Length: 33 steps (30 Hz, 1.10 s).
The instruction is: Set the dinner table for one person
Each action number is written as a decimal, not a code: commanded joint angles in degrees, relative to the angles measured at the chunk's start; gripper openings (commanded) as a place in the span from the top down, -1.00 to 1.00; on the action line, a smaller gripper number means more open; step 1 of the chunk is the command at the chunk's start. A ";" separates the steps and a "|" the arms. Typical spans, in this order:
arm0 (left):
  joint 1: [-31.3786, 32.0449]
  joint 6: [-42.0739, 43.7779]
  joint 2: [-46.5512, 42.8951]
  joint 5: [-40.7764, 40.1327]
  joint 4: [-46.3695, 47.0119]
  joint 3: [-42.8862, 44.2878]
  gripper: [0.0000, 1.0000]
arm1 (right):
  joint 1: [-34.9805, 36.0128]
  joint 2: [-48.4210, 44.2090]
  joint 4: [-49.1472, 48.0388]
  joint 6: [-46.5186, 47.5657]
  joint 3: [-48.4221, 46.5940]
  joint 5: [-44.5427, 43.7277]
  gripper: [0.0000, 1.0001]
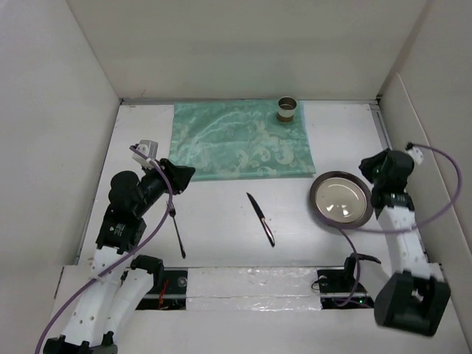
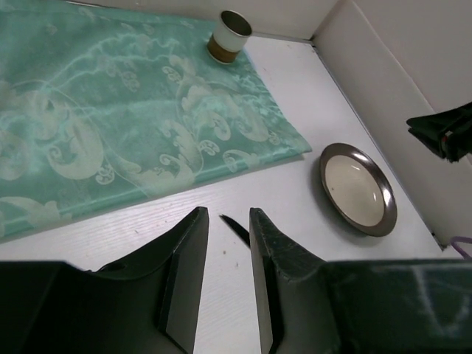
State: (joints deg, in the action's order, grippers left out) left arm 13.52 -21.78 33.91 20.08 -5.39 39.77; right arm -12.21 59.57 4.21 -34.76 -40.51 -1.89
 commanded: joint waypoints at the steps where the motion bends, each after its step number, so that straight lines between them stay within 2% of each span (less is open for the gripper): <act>1: 0.19 -1.07 -0.95 6.28 3.98 0.66 0.48 | -1.41 -14.63 7.02 -2.23 7.79 -12.59 0.10; 2: 0.19 -0.98 -1.13 6.47 3.81 0.66 0.47 | -1.42 -20.40 12.18 -2.50 8.43 -16.96 -0.03; 3: 0.19 -1.07 -1.82 6.64 3.72 0.57 0.47 | -1.42 -22.55 14.49 -2.94 8.95 -19.79 -0.16; 4: 0.19 -1.25 -2.27 7.08 3.98 0.40 0.44 | -2.55 -24.14 16.95 -3.81 9.39 -22.43 -0.41; 5: 0.19 -1.42 -2.88 6.91 3.98 0.22 0.42 | -3.25 -25.02 21.32 -3.91 8.96 -22.28 -0.53; 10: 0.19 -1.78 -5.87 5.68 3.81 0.40 0.34 | -7.03 -20.30 27.34 -8.56 7.99 -18.07 -0.60; 14: 0.19 -1.77 -8.33 4.10 3.45 0.40 0.32 | -8.45 -15.37 29.19 -14.78 10.01 -9.55 -0.61; 22: 0.71 -1.78 -11.85 4.18 3.19 0.04 0.31 | -8.45 -12.91 26.57 -20.25 17.39 -8.39 -0.68; 27: 1.25 -1.51 -12.29 3.30 2.66 0.49 0.30 | -8.45 -10.27 23.92 -21.48 18.63 -5.77 -0.65; 30: 1.25 -1.34 -12.38 2.69 2.49 0.57 0.30 | -8.45 -7.46 19.18 -22.45 20.55 -3.65 -0.60; 32: 1.25 -1.16 -12.64 2.16 1.79 0.57 0.31 | -8.45 -5.27 15.49 -23.77 21.96 -2.42 -0.46; 33: 1.25 -0.99 -12.82 1.73 1.70 0.49 0.31 | -8.45 -5.08 14.61 -24.12 22.31 -2.33 -0.06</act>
State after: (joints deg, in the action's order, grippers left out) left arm 14.55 -23.22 22.04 22.81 -5.13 39.77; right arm -20.29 52.27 23.53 -55.83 -21.23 -7.35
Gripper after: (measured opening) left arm 0.346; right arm 0.595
